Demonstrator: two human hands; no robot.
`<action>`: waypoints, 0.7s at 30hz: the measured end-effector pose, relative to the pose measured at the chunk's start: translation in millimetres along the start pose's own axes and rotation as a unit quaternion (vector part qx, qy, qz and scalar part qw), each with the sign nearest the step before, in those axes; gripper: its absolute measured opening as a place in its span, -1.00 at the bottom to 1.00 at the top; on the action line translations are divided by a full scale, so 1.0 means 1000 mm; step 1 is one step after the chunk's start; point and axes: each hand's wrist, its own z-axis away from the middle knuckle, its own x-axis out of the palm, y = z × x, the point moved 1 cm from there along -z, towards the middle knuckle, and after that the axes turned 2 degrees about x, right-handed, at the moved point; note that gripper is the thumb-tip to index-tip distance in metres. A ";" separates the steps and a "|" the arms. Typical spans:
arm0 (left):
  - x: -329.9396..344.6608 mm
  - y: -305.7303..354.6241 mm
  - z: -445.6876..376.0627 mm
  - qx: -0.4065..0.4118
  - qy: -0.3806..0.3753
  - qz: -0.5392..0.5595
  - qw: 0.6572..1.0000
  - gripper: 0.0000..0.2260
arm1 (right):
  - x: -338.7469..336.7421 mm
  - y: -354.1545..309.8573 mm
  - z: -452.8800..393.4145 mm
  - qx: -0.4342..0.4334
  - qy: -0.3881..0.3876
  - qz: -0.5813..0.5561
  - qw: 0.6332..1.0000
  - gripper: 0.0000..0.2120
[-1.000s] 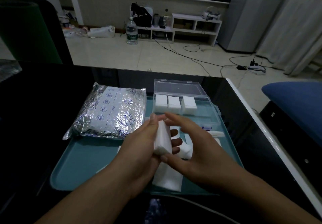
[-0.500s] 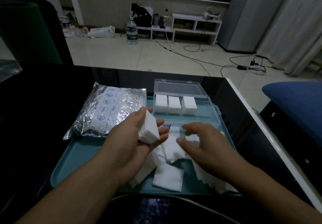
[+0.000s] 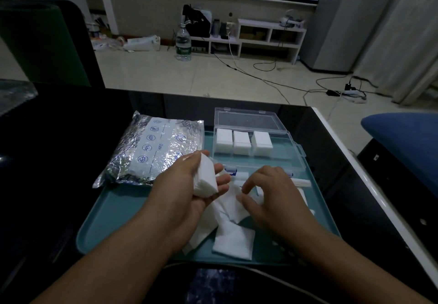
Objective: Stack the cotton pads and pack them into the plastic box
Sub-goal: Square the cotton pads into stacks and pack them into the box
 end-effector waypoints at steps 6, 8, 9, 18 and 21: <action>0.001 0.005 0.001 0.039 0.027 -0.017 0.999 -0.78 | -0.028 0.003 -0.003 0.147 0.022 -0.407 0.901 -0.92; 0.002 0.003 0.002 0.050 0.026 -0.029 0.998 -0.79 | -0.034 0.005 -0.001 0.165 0.010 -0.517 0.840 -0.94; 0.003 0.001 0.003 0.049 0.022 -0.034 0.998 -0.78 | -0.035 0.004 0.001 0.167 0.002 -0.560 0.812 -0.88; 0.016 -0.017 0.015 -0.048 -0.085 -0.001 0.995 -0.71 | -0.018 -0.016 0.012 0.048 0.074 -0.309 0.947 -0.76; 0.013 -0.013 0.013 -0.035 -0.067 -0.009 0.997 -0.75 | -0.017 -0.013 0.012 -0.023 0.081 -0.209 0.974 -0.61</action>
